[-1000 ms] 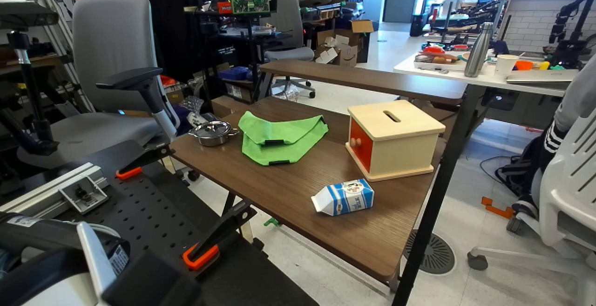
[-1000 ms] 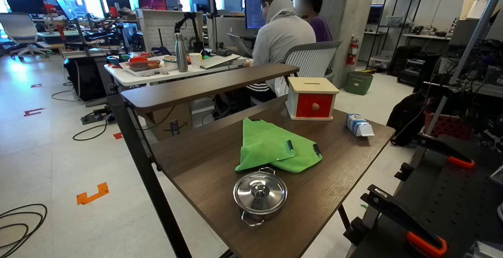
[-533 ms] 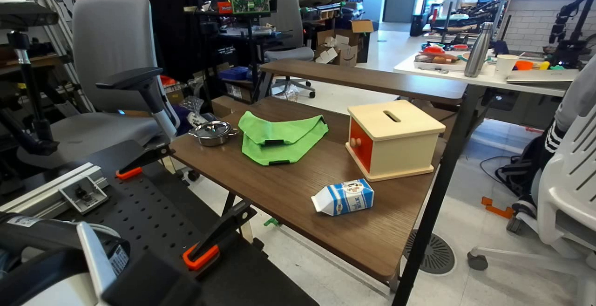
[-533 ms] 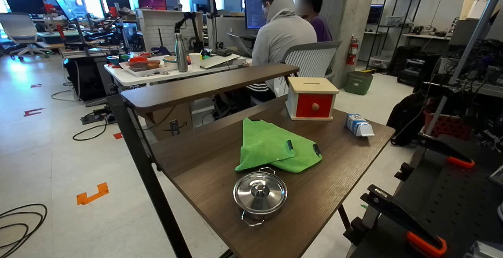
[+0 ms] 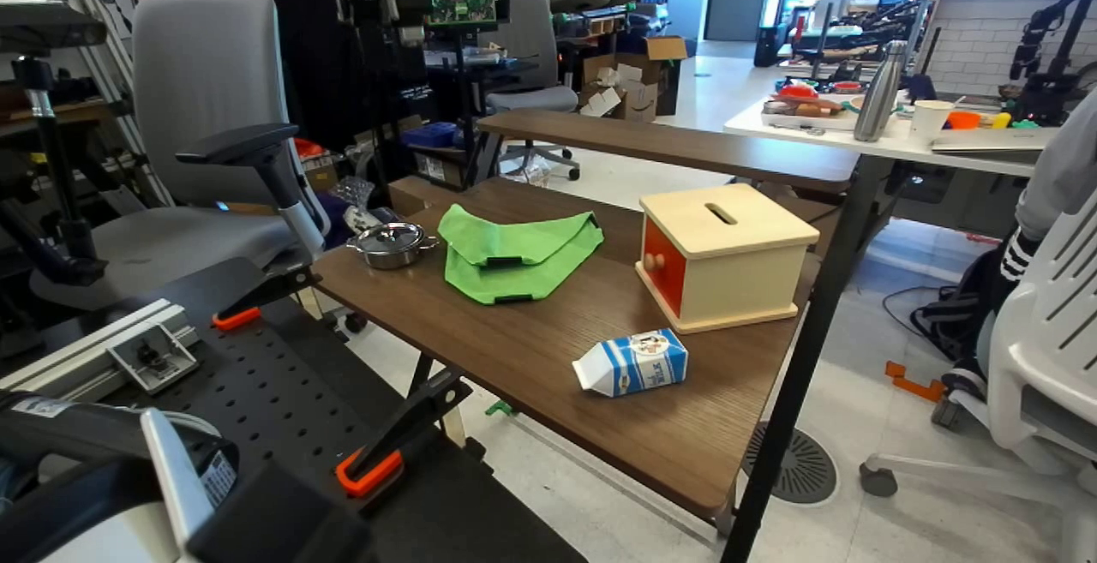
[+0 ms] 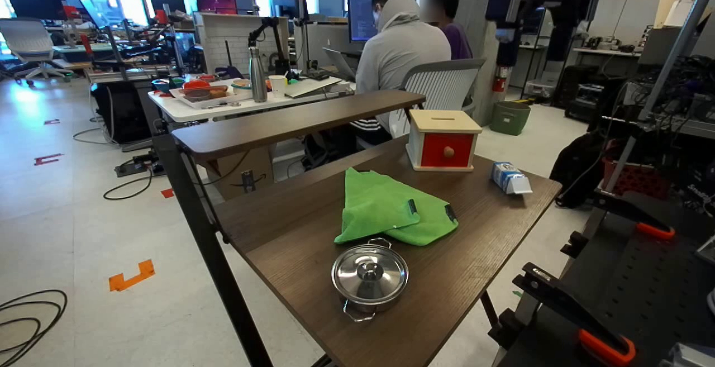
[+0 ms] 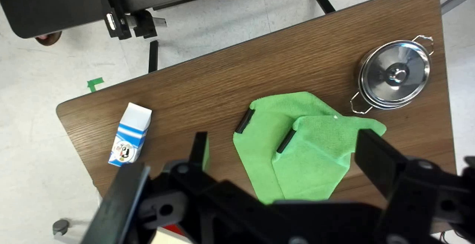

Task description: Fold the green towel

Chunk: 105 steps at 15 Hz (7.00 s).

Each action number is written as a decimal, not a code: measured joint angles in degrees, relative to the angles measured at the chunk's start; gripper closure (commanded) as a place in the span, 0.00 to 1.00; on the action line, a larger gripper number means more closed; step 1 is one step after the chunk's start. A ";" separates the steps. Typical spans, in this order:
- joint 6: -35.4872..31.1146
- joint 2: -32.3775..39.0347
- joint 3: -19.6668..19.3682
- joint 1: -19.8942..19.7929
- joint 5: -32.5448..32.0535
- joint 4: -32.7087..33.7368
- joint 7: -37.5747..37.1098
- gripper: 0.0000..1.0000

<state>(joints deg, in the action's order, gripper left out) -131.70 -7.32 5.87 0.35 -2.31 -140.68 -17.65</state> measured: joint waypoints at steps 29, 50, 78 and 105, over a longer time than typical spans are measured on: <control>-21.65 41.49 -8.68 3.16 6.89 15.08 -10.40 0.00; -22.44 47.93 -9.11 3.46 9.37 22.02 -10.42 1.00; -22.62 40.94 -12.14 10.99 9.05 26.00 -10.45 0.99; -22.56 60.65 -8.46 11.91 9.24 46.95 -10.45 0.05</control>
<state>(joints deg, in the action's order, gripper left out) -154.26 53.33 -2.59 12.26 6.93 -93.73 -28.10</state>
